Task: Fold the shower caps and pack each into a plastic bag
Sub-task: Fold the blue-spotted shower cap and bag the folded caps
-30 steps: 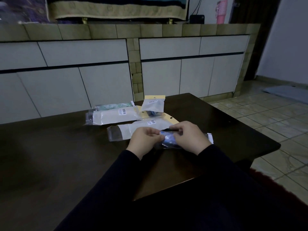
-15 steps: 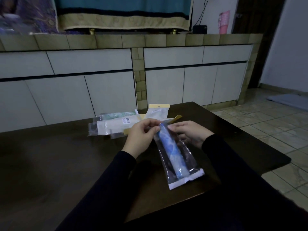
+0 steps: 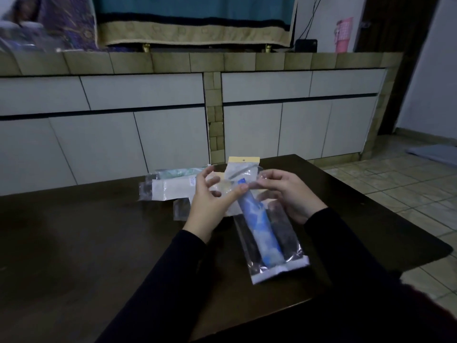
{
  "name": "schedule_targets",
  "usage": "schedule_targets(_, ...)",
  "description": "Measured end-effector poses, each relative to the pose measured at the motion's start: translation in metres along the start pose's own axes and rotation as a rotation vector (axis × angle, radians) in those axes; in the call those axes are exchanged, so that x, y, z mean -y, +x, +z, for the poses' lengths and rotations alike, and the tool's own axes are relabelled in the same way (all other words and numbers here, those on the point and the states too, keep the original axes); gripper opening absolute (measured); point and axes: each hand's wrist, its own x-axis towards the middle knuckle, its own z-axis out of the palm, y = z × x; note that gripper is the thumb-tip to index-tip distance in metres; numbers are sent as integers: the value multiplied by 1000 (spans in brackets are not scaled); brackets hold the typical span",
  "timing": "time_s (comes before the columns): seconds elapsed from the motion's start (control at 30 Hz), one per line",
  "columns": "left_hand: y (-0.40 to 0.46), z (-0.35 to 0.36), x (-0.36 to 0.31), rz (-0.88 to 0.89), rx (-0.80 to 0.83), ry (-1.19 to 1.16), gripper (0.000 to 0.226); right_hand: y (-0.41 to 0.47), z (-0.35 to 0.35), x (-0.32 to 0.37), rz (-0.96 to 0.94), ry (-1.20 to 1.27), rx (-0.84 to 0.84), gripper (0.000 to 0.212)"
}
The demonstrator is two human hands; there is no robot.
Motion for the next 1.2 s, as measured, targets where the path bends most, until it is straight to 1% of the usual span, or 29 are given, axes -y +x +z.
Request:
schedule_targets(0.03, 4, -3, 0, -51, 17, -83, 79, 6, 4, -1, -6, 8, 17, 3)
schedule_targets(0.1, 11, -11, -1, -101, 66, -204, 64, 17, 14, -6, -7, 5, 56, 8)
schedule_targets(0.17, 19, -21, -3, -84, 76, -217, 44, 27, 24, -13, -13, -63, 60, 20)
schedule_targets(0.23, 26, -30, -3, -76, 51, -198, 35, 36, 36, -19, -34, -143, 33, 21)
schedule_targets(0.3, 31, -39, -1, -95, 9, -185, 40, 45, 46, -25, -53, -140, -1, 14)
schedule_targets(0.4, 36, -51, 4, -92, -8, -171, 43, 53, 56, -34, -51, -20, -1, 14)
schedule_targets(0.47, 37, -57, 7, -70, 42, -183, 45, 56, 56, -39, -63, 19, 15, 17)
schedule_targets(0.53, 38, -62, 10, -17, 104, -173, 36, 57, 54, -41, -52, 35, 57, 19)
schedule_targets(0.57, 38, -63, 12, 13, 129, -162, 32, 57, 54, -42, -41, 63, 86, 17)
schedule_targets(0.67, 37, -63, 14, 83, 163, -91, 28, 57, 53, -42, -22, 164, 153, 2)
schedule_targets(0.7, 37, -64, 14, 101, 166, -53, 25, 58, 53, -43, -26, 167, 152, 5)
schedule_targets(0.73, 36, -65, 13, 118, 165, -6, 21, 58, 53, -45, -37, 155, 143, 13)
schedule_targets(0.77, 36, -66, 12, 132, 166, 41, 20, 58, 54, -45, -46, 150, 132, 21)
schedule_targets(0.83, 33, -70, 10, 152, 178, 123, 21, 57, 54, -47, -66, 169, 125, 29)
schedule_targets(0.93, 28, -77, 9, 150, 242, 199, 27, 56, 56, -49, -72, 200, 135, 31)
schedule_targets(1.0, 26, -80, 7, 129, 281, 205, 29, 57, 59, -51, -84, 200, 121, 31)
schedule_targets(1.07, 25, -81, 3, 86, 262, 149, 21, 57, 61, -51, -82, 191, 108, 32)
schedule_targets(1.1, 26, -81, 3, 62, 226, 126, 20, 56, 61, -51, -80, 186, 107, 32)
schedule_targets(1.17, 27, -81, 4, 60, 135, 145, 23, 55, 61, -48, -85, 171, 118, 33)
schedule_targets(1.2, 28, -81, 5, 83, 99, 168, 16, 54, 60, -47, -91, 169, 132, 30)
